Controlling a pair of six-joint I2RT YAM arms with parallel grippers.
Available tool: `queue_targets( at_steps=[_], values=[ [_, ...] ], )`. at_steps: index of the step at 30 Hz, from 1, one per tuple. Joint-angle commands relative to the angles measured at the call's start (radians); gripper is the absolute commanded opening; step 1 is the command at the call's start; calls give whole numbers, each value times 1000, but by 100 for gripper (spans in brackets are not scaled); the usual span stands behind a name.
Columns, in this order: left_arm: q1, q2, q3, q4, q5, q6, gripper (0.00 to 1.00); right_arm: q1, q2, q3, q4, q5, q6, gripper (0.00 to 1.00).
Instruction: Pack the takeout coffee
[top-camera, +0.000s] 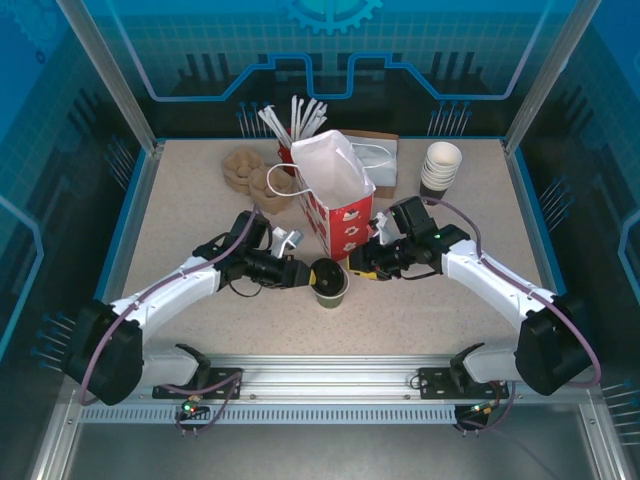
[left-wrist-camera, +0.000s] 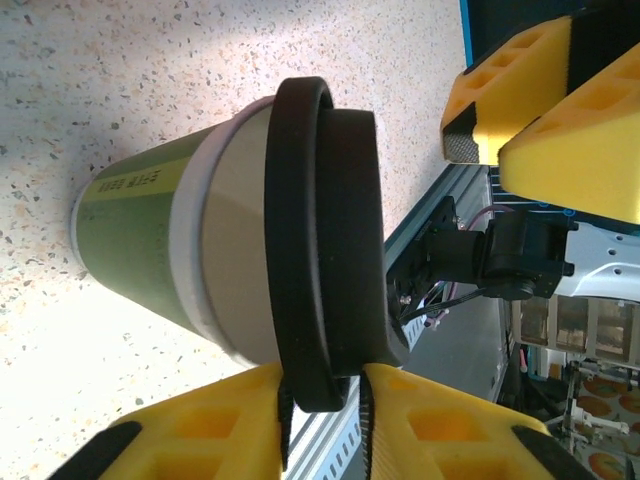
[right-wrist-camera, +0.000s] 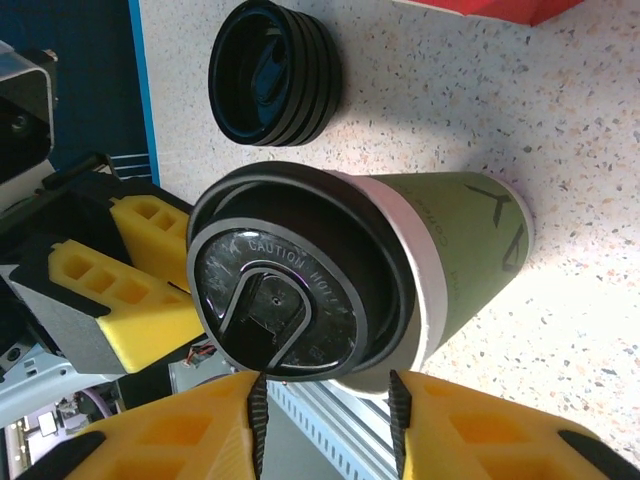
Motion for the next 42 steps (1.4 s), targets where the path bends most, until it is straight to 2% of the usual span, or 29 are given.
queue_targets(
  at_steps=[1, 18, 30, 38, 42],
  values=[
    [10, 9, -14, -3, 29, 5, 29, 17, 10, -8, 10, 19, 8, 41],
    [12, 14, -54, 38, 47, 2, 33, 35, 21, -26, 30, 46, 15, 52],
    [3, 43, -39, 58, 75, 4, 38, 46, 30, -35, 44, 48, 20, 56],
    [-21, 35, -24, 28, 74, 33, 44, 47, 34, -32, 44, 43, 14, 57],
    [-22, -3, -12, -11, 69, 65, 51, 47, 25, -39, 38, 52, 16, 58]
  ],
)
